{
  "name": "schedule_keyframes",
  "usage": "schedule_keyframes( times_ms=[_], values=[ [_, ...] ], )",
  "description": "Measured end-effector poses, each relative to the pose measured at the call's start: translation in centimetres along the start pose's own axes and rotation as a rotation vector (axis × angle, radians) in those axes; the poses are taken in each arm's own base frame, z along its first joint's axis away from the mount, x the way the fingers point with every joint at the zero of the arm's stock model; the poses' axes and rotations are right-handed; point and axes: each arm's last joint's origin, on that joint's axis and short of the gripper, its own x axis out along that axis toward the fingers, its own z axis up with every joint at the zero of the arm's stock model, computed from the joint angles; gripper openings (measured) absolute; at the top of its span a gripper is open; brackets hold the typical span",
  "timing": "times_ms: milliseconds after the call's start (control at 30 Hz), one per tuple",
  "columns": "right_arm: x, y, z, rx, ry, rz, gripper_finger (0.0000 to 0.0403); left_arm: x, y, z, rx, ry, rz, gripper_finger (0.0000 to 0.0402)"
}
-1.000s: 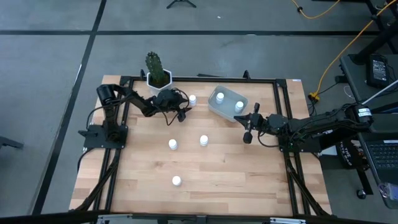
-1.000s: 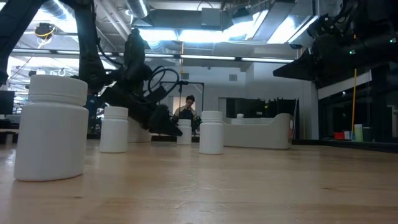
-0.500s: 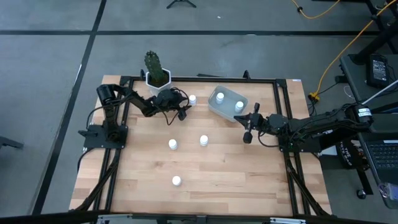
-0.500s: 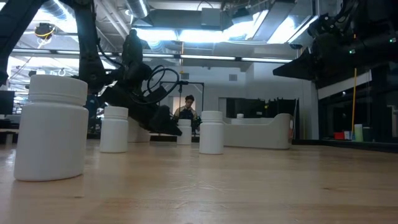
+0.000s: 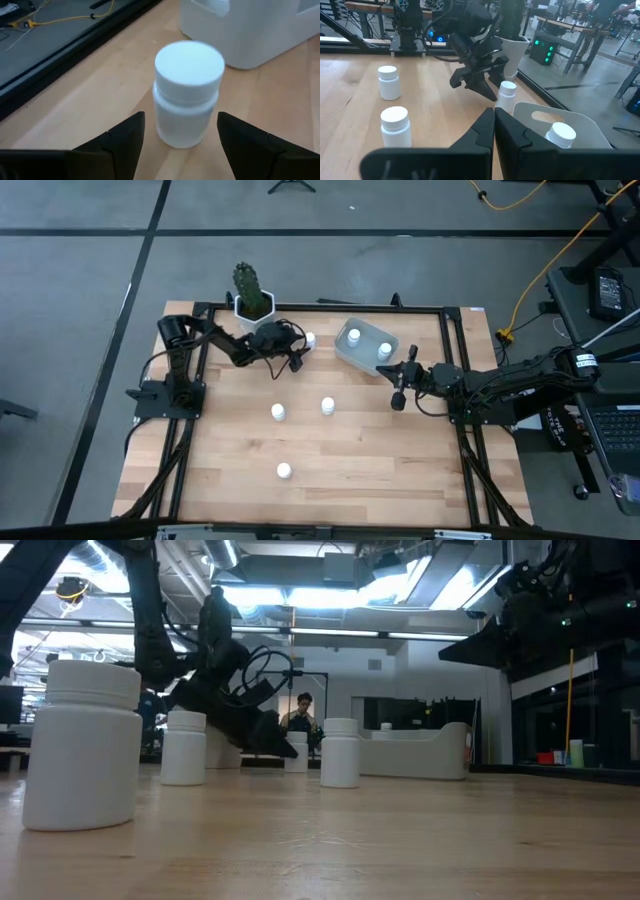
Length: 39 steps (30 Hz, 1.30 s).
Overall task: Pick and place pill bottles into a basket
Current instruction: Put the white pill bottle into the gray bin
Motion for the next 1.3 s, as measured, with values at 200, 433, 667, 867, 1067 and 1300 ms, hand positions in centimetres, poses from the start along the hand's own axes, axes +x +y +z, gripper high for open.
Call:
schedule_keyframes(
  times_ms=[200,433,667,867,1067,1300],
  values=[
    [0.0,0.0,0.0,-0.001,-0.002,0.0,0.0016,1.0,-0.1,-0.8,0.001,0.032,-0.004,0.0242],
    [0.0,0.0,0.1,0.0,-0.006,0.0,0.0017,2.2,-0.4,-1.0,0.004,0.036,-0.021,0.0242],
    [0.0,0.0,0.1,-0.002,-0.005,0.0,0.0017,2.3,-0.4,-1.0,0.005,0.035,-0.02,0.0242],
    [0.0,0.0,0.1,-0.004,-0.006,0.0,0.0017,2.3,-0.5,-0.6,0.006,-0.004,-0.036,0.0228],
    [0.0,0.0,0.1,-0.002,-0.006,0.0,0.0017,2.3,-0.4,-0.6,0.004,-0.008,-0.035,0.0194],
    [0.0,0.0,0.1,-0.002,-0.006,0.0,0.0017,2.3,-0.5,-0.6,0.004,-0.009,-0.036,0.0187]
  ],
)
